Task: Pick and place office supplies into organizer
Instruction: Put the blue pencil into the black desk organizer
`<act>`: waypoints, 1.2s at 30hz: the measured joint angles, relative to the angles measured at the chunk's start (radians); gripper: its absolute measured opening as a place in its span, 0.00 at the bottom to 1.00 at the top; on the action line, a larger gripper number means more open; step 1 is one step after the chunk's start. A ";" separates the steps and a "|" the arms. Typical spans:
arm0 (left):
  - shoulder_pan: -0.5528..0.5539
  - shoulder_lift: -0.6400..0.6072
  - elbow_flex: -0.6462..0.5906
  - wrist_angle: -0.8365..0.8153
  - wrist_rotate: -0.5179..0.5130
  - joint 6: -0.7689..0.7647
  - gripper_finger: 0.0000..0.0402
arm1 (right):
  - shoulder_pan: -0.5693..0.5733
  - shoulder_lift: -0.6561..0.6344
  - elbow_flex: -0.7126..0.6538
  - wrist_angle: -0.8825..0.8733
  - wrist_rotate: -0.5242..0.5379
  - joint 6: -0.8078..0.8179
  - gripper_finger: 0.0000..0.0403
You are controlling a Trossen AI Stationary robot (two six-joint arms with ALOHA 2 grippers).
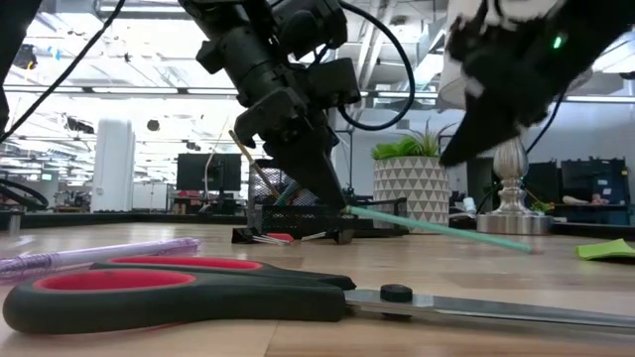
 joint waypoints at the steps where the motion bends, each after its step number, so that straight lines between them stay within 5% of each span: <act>1: 0.000 0.000 0.000 -0.001 0.000 0.000 0.00 | -0.008 0.033 0.000 0.035 -0.005 -0.001 0.25; 9: 0.000 -0.001 0.000 -0.010 0.004 0.000 0.00 | -0.067 0.106 0.031 0.101 -0.125 -0.006 0.25; 16: 0.000 -0.002 0.001 -0.010 0.004 0.000 0.00 | -0.104 0.114 0.027 0.273 -0.292 -0.177 0.25; 36: 0.000 -0.003 0.002 -0.019 0.006 0.000 0.00 | -0.159 0.220 0.027 0.393 -0.377 -0.207 0.25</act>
